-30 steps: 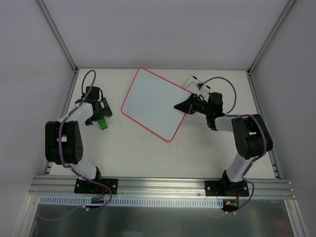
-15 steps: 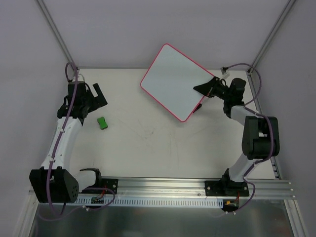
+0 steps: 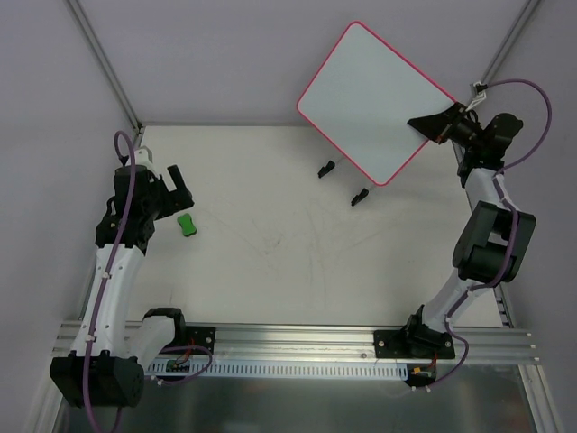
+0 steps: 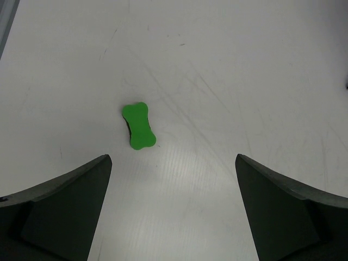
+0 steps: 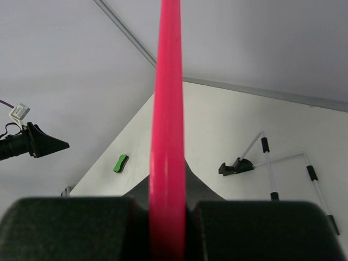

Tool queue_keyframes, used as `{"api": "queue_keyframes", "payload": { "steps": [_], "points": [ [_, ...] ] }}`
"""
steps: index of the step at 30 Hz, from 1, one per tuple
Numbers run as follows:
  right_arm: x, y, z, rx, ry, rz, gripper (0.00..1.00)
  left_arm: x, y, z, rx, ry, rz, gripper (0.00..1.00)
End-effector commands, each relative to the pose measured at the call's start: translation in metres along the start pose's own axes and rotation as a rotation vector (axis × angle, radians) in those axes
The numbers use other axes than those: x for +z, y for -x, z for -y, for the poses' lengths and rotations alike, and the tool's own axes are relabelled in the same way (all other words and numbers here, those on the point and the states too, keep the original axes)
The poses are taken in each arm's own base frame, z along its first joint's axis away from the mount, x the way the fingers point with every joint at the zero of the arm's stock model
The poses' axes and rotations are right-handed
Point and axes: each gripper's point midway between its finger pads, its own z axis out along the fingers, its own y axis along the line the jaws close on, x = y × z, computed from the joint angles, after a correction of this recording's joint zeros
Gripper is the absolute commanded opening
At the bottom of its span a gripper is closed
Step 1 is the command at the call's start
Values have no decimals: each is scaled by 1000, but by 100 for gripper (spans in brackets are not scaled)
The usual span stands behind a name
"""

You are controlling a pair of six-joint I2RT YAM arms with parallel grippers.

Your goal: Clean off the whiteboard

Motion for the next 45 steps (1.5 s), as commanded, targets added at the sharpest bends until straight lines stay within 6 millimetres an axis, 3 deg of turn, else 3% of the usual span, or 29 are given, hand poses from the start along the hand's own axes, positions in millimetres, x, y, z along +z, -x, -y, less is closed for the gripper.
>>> {"api": "queue_keyframes", "payload": {
  "steps": [1,8,20,38,45],
  "points": [
    [-10,33,-17,-129,66,10,0,-5,-4,-3,24,3,0,99],
    [-25,29,21,-90,25,4,0,-4,-8,-5,13,13,-6,99],
    [-31,5,70,-27,-16,-5,0,-4,-14,-7,-11,22,-12,99],
    [-31,-33,113,49,-51,-25,0,-1,-19,-9,-8,27,-31,99],
    [-30,-48,120,76,-51,-41,0,0,-20,-9,-5,24,-37,99]
  ]
}}
